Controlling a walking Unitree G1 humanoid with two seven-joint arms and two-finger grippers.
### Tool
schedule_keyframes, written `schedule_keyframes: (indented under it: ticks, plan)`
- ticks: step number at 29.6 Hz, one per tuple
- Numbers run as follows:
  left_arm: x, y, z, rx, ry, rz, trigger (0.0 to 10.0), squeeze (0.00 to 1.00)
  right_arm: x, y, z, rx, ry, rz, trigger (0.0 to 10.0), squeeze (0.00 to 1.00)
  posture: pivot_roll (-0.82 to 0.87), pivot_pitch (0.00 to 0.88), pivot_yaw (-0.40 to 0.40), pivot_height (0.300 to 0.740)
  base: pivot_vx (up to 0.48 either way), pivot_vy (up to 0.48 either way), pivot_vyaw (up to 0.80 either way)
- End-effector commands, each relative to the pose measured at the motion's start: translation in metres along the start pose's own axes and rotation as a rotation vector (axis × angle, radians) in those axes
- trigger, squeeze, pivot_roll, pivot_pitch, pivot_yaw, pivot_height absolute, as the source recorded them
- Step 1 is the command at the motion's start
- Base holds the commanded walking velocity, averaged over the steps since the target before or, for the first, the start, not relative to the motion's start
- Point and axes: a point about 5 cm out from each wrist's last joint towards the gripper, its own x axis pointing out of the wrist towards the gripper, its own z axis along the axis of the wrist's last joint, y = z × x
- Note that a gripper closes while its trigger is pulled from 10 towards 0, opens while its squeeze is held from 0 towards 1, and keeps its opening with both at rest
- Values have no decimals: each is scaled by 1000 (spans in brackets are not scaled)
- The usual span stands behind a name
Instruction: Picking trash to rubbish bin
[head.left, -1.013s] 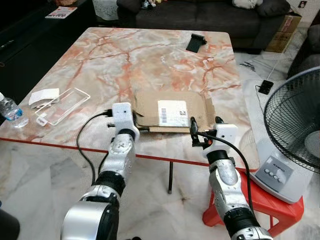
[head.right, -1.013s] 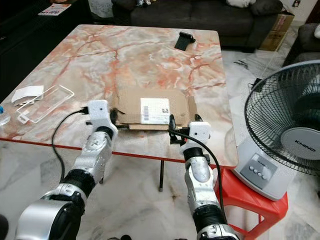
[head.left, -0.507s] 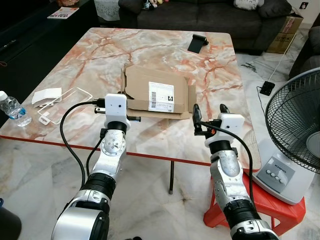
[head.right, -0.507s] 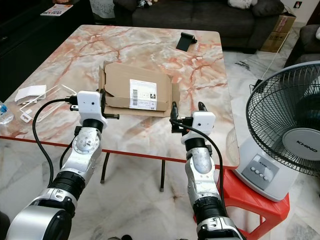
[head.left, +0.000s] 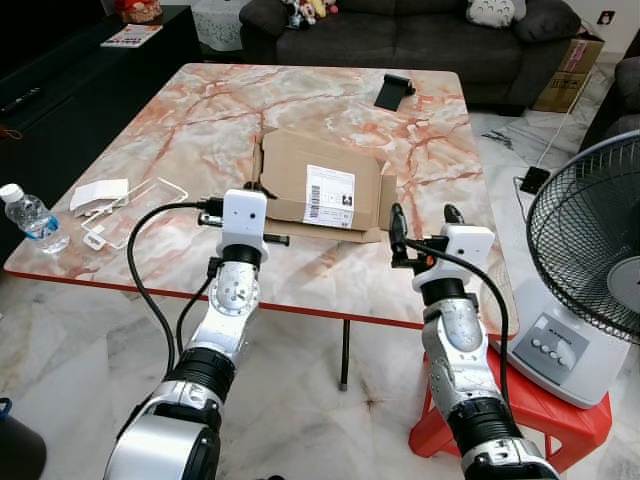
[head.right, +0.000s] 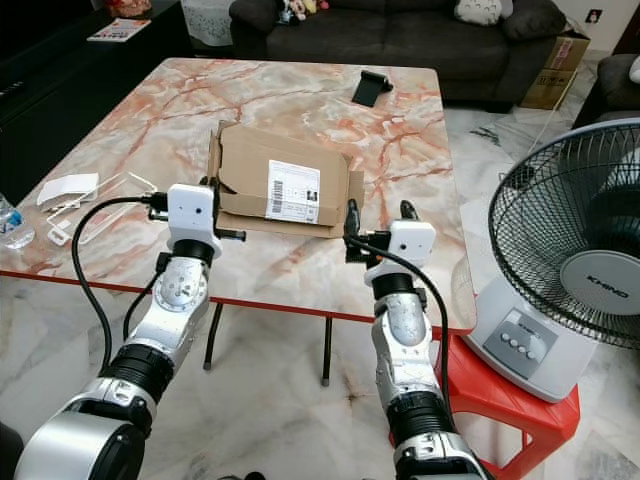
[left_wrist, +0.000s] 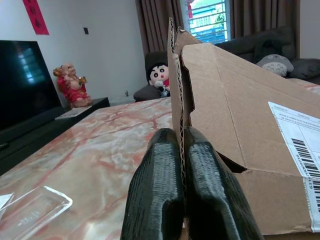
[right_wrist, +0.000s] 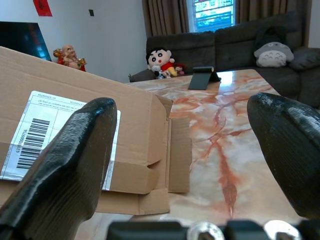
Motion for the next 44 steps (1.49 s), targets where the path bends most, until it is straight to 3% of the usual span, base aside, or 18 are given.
schedule_keyframes:
  ticks: [1,44]
  plan:
    - [0,0,2,16,-17,1,10000,0,2,1,5,5,-29,0,10000,0,-129,24,48,740,-247,0,0]
    - [-2,6,-4,13,12,35,10000,0,-3,-5,-2,-7,9,-1,10000,0,-136,45,27,740,-238,0,0]
